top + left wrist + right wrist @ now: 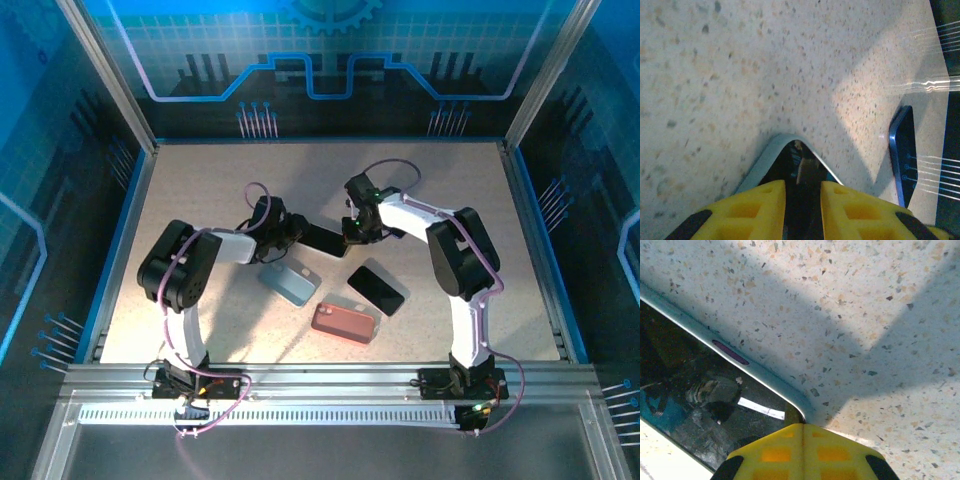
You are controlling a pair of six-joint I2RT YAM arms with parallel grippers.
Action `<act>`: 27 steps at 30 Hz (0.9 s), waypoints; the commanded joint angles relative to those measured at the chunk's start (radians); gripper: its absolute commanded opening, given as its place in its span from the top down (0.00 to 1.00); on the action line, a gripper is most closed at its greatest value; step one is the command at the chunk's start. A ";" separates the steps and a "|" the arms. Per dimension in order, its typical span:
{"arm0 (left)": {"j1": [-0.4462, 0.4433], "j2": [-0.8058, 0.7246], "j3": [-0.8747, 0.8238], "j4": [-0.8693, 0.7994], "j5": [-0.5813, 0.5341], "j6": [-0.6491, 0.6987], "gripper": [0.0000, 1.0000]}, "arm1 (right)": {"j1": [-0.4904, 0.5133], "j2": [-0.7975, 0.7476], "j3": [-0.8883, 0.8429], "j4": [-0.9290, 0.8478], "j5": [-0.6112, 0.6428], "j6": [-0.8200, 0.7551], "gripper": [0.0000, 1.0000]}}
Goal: Put the phone into the phone case
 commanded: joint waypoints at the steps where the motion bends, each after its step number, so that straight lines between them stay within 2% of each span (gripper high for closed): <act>1: 0.005 0.089 0.056 -0.090 -0.020 0.039 0.74 | 0.064 0.100 -0.120 -0.020 -0.187 0.049 1.00; 5: 0.007 0.155 0.147 -0.122 -0.012 0.055 0.74 | 0.048 0.090 -0.106 0.012 -0.241 0.067 1.00; 17: 0.008 0.280 0.395 -0.231 -0.011 0.128 0.74 | 0.050 0.088 -0.043 0.116 -0.279 0.070 1.00; 23: 0.011 0.247 0.425 -0.223 -0.008 0.141 0.74 | 0.056 0.015 -0.065 0.189 -0.325 0.056 1.00; 27: 0.013 0.183 0.421 -0.227 -0.002 0.145 0.74 | 0.082 -0.017 -0.067 0.177 -0.339 0.035 1.00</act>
